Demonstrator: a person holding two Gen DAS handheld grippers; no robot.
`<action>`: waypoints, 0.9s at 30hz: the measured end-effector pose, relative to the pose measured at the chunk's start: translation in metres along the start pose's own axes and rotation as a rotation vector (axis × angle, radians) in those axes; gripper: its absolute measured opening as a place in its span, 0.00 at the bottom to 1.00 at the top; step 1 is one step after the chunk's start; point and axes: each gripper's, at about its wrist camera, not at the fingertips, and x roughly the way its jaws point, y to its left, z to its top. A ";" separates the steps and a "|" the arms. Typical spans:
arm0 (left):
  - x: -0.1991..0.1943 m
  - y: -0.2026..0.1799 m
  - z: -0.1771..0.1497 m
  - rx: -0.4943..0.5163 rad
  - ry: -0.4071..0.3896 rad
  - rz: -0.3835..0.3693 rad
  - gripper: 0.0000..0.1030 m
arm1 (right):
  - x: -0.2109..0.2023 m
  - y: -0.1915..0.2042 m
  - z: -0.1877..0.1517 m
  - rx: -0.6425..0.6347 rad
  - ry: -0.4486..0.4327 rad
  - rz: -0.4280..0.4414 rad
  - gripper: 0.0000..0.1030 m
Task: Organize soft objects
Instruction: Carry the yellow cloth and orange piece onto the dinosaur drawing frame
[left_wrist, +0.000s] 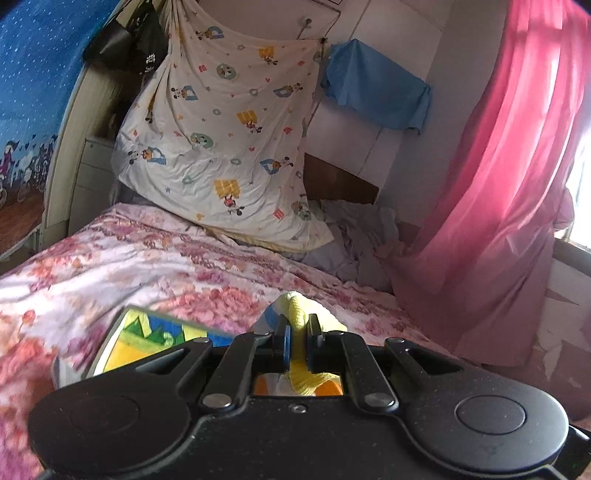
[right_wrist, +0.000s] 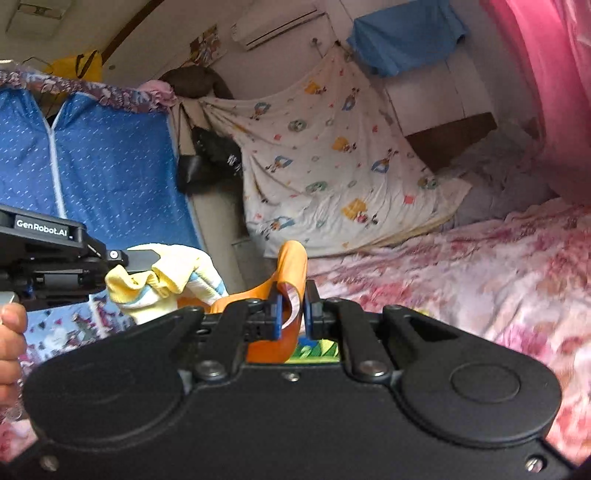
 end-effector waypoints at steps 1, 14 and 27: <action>0.010 -0.002 0.002 0.008 -0.002 0.008 0.07 | 0.006 -0.004 0.002 -0.007 -0.001 -0.009 0.05; 0.148 -0.017 -0.012 0.096 0.058 0.109 0.07 | 0.078 -0.059 -0.015 0.071 0.058 -0.077 0.06; 0.204 0.025 -0.047 -0.112 0.206 0.206 0.08 | 0.143 -0.066 -0.046 0.080 0.310 -0.082 0.07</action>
